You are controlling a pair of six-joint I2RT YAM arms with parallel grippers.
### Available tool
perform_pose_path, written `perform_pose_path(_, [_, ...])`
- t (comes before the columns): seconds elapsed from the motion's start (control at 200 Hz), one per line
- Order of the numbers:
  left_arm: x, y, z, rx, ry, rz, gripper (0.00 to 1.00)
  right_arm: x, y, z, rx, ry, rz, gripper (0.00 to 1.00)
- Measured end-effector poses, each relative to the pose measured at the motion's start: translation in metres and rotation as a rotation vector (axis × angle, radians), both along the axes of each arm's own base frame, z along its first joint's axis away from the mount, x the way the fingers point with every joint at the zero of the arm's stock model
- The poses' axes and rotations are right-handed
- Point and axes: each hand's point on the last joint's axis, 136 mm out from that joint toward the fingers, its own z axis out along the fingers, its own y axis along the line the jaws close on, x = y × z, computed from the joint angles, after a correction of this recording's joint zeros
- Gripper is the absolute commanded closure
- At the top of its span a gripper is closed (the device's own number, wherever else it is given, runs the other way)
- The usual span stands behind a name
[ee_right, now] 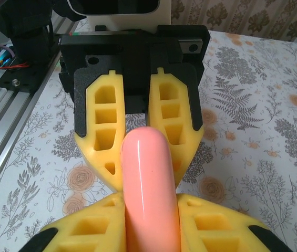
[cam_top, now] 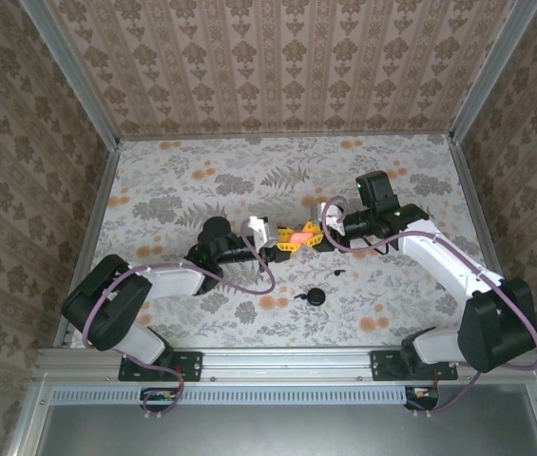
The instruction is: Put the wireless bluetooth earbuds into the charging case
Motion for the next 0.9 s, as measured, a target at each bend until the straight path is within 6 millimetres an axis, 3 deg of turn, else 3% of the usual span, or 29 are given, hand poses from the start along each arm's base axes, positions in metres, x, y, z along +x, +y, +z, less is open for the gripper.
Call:
perform_pose_path(0.155, [0.002,0.0,0.0,-0.002,0.007,0.015,0.56,-0.002,-0.002,-0.001,-0.016,0.012,-0.002,0.78])
perform_pose_path(0.355, [0.019,0.003,-0.002,0.0,0.025,0.118,0.32,0.005,-0.015,-0.005,-0.083,0.065,-0.057,0.77])
perform_pose_path(0.645, [0.052,0.031,-0.027,0.04,0.085,0.344,0.27,0.029,-0.031,-0.046,-0.285,0.262,-0.152,0.77])
perform_pose_path(0.9, [0.083,0.071,-0.037,0.089,0.137,0.627,0.26,0.056,-0.023,-0.072,-0.319,0.434,-0.231,0.77])
